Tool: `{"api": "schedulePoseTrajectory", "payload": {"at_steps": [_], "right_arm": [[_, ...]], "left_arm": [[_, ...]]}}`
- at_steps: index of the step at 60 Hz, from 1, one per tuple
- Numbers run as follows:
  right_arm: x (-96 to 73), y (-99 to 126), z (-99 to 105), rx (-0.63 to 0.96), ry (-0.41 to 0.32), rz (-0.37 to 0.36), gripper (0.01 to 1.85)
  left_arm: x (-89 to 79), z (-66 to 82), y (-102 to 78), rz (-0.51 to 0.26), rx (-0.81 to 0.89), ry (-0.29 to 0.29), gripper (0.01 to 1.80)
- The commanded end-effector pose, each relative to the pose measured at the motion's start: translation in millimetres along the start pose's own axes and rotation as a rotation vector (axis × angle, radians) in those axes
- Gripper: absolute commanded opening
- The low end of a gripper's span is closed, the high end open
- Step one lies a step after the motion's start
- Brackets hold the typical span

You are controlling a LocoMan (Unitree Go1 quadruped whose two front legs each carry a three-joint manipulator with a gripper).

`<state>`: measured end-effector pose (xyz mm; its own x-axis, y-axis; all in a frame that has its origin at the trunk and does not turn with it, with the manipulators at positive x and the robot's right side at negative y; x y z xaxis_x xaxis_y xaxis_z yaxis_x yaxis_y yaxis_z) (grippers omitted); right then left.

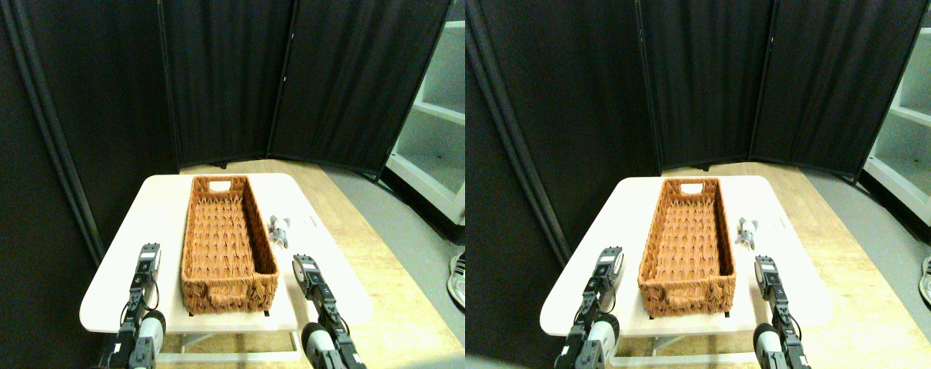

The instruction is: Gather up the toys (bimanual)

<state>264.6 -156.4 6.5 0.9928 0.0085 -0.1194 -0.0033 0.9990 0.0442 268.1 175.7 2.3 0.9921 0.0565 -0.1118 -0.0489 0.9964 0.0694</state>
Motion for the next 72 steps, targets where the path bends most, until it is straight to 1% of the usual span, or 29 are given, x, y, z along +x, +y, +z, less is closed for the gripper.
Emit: {"api": "schedulePoseTrajectory", "payload": {"at_steps": [1, 3, 5, 7, 20, 24, 26, 28, 29, 33, 36, 38, 39, 40, 55, 57, 62, 66, 72], "right_arm": [[0.7, 1, 5, -0.003, -0.031, 0.003, 0.39], [0.6, 1, 5, -0.006, -0.03, 0.003, 0.39], [0.7, 1, 5, -0.014, -0.025, -0.002, 0.39], [0.8, 1, 6, -0.016, -0.028, 0.011, 0.38], [0.8, 3, 6, -0.022, -0.019, 0.011, 0.39], [0.8, 3, 7, -0.019, -0.021, 0.011, 0.39], [1.1, 3, 7, -0.023, -0.022, 0.014, 0.39], [1.2, 3, 7, -0.022, -0.031, 0.017, 0.38], [1.1, 3, 7, -0.017, -0.037, 0.019, 0.37], [1.2, 3, 7, -0.014, -0.044, 0.027, 0.37], [2.3, 2, 7, -0.001, -0.085, 0.054, 0.34], [2.8, 2, 7, -0.002, -0.09, 0.059, 0.34], [4.5, 2, 8, -0.01, -0.122, 0.067, 0.33], [5.2, 2, 8, -0.011, -0.131, 0.063, 0.32], [16.8, 1, 19, -0.014, -0.144, 0.038, 0.42], [18.8, 1, 20, -0.01, -0.157, 0.042, 0.43], [23.7, 1, 25, 0.028, -0.181, 0.045, 0.48], [28.3, 2, 30, 0.052, -0.204, 0.065, 0.49], [31.7, 3, 36, 0.092, -0.199, 0.047, 0.51]], "left_arm": [[0.7, 4.3, -1.6, -0.002, 0.002, -0.023, 0.01], [0.5, 4.4, -1.8, -0.002, 0.003, -0.021, 0.01], [0.0, 4.8, -2.6, -0.002, 0.009, -0.004, 0.01], [-0.3, 4.7, -2.4, -0.005, 0.011, 0.009, 0.01], [-1.7, 4.9, -1.9, -0.001, 0.011, 0.017, 0.01], [-2.0, 4.8, -1.7, 0.007, 0.0, 0.004, 0.01], [-1.7, 4.1, -1.1, 0.001, -0.013, -0.027, 0.01], [-0.5, 2.9, 0.5, -0.027, -0.021, -0.061, 0.02], [0.2, 2.5, 1.6, -0.042, -0.049, -0.072, 0.08], [1.1, 2.0, 2.6, -0.051, -0.092, -0.092, 0.02], [2.5, 1.7, 3.4, -0.072, -0.083, -0.114, 0.01], [2.8, 1.7, 3.6, -0.077, -0.081, -0.116, 0.01], [3.1, 2.4, 4.1, -0.084, -0.072, -0.116, 0.01], [3.3, 2.7, 4.4, -0.089, -0.064, -0.117, 0.01], [3.6, 4.6, 4.9, -0.082, -0.076, -0.108, 0.07], [3.7, 4.8, 4.8, -0.087, -0.071, -0.109, 0.07], [3.2, 7.6, 4.5, -0.092, -0.081, -0.107, 0.14], [3.7, 9.6, 4.8, -0.098, -0.068, -0.113, 0.17], [3.4, 10.2, 4.3, -0.091, -0.068, -0.109, 0.19]]}}
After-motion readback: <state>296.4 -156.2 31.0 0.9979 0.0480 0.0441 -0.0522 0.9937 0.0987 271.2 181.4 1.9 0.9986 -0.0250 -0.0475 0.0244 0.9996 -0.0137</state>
